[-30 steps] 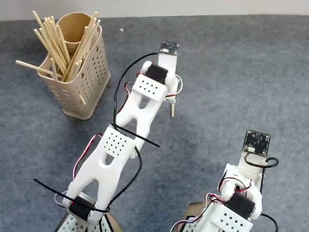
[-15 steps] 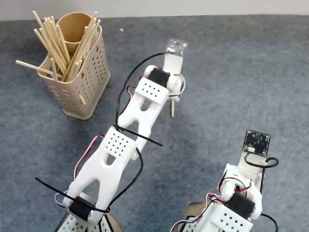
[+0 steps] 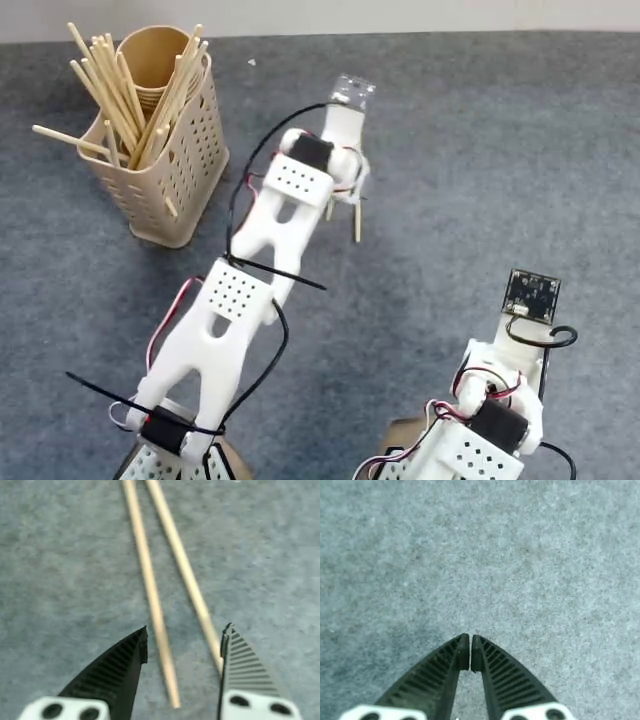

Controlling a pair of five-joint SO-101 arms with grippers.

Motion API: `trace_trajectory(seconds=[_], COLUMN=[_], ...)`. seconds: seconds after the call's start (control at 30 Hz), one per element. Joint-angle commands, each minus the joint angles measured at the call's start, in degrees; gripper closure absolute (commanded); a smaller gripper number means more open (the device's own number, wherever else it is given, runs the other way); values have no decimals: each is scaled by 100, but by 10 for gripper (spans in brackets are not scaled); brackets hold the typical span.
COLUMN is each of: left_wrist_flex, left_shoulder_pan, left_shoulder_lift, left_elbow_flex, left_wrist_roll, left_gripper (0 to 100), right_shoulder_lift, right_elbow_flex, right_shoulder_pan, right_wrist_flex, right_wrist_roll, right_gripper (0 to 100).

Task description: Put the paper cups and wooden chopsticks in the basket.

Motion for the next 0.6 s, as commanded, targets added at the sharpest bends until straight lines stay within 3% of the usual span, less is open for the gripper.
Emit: trace_trajectory(seconds=[0.0,0.57], left_wrist_flex=[-62,-193], left_shoulder_pan=[-66,295], left_shoulder_lift=[-110,716], left_elbow_flex=[-215,-22], left_wrist_roll=[-105,-88], left_gripper=[771,769], right_shoulder_lift=[-48,-48], right_elbow_flex=[-189,-189], right_shoulder_pan=[-48,-48], right_wrist_flex=[-22,-22], right_wrist_roll=[-26,-18], right_gripper=[971,971])
